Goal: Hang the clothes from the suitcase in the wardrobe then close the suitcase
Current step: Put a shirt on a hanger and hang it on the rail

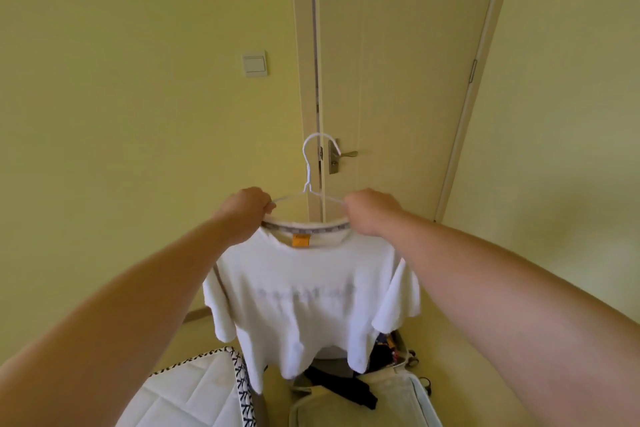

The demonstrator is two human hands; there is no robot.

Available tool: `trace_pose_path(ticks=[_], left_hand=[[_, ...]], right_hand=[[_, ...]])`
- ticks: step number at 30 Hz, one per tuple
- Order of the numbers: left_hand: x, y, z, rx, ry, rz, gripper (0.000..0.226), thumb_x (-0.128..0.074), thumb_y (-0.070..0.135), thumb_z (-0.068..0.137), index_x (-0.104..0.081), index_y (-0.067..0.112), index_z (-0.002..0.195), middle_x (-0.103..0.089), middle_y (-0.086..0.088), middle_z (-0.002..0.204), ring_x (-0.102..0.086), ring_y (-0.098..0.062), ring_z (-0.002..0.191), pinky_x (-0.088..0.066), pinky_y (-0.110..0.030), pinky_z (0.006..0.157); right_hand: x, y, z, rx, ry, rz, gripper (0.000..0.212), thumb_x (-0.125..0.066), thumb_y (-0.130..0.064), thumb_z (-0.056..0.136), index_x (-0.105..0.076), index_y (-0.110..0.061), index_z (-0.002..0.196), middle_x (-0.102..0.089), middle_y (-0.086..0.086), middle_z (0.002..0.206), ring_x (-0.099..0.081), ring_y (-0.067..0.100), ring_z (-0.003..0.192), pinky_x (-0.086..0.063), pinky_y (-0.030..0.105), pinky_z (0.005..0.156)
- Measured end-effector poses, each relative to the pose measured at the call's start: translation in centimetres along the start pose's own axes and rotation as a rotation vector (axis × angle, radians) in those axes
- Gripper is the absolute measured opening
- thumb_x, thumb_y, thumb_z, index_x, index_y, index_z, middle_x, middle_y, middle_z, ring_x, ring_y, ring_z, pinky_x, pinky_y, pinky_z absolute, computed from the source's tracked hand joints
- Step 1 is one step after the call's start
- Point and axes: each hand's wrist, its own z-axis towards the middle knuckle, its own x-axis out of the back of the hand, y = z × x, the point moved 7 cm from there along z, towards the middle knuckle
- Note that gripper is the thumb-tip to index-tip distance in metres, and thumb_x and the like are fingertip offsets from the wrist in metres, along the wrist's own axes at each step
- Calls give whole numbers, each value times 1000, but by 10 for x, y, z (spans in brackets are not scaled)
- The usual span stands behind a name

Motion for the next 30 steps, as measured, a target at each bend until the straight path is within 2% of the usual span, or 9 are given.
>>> trace_pose_path(ticks=[2,5,8,10,13,16,22,26,30], left_hand=[[8,3,0,12,102,-14,24,-42,21,105,-65,17,99,-60,-3,103,-58,-27,90,-48,-38,79],[2,8,-5,29,2,132,24,-42,25,106,-65,19,102,-61,-5,108,-61,-30,95,-43,-33,71],[11,12,-13,-25,222,71,24,-41,31,107,-61,16,105,-58,-2,102,-60,-33,87,-44,-37,66],[12,19,-15,-26,238,45,12,-45,22,105,-56,21,107,-57,1,99,-59,-31,82,-40,-35,62],[11,37,-7,-62,123,102,31,-47,1,90,-56,28,103,-59,3,97,-56,-26,77,-34,-30,57],[30,50,-4,-148,264,72,43,-48,-8,78,-61,23,105,-63,1,100,-52,-28,72,-34,-31,64],[69,73,-18,-249,526,8,51,-49,-18,61,-66,16,94,-67,-3,93,-59,-33,79,-38,-36,71],[97,98,-51,-323,639,-31,53,-46,-18,52,-67,14,89,-68,-5,93,-58,-35,81,-37,-39,72],[124,131,-98,-353,726,-101,50,-36,-11,51,-67,13,82,-67,-3,88,-55,-32,79,-35,-37,72]], right_hand=[[9,0,-2,-37,115,26,21,-45,-15,99,-64,-14,109,-66,11,103,-64,35,91,-42,32,69],[-5,-5,-6,-46,-41,38,24,-46,-11,97,-67,-12,109,-66,10,105,-60,33,85,-47,32,71],[11,1,-12,-91,86,78,24,-45,-13,100,-67,-12,106,-62,7,96,-59,32,84,-43,30,69],[11,0,-18,-114,34,156,25,-45,-11,101,-67,-9,111,-66,11,105,-64,34,91,-43,29,70],[13,2,-31,-156,-20,129,25,-47,-6,97,-68,-7,111,-68,13,108,-66,36,97,-43,31,70],[29,1,-40,-169,49,100,28,-47,0,93,-67,-7,110,-67,13,103,-67,37,96,-44,33,68],[64,-20,-81,-19,247,81,8,-44,-13,101,-44,-20,97,-46,0,72,-54,35,72,-31,33,56],[88,-44,-132,117,361,139,26,-44,-7,96,-45,-22,118,-58,3,85,-56,37,70,-47,40,57],[102,-58,-196,173,406,269,20,-43,-9,97,-45,-21,112,-52,0,83,-52,37,70,-45,41,59]])
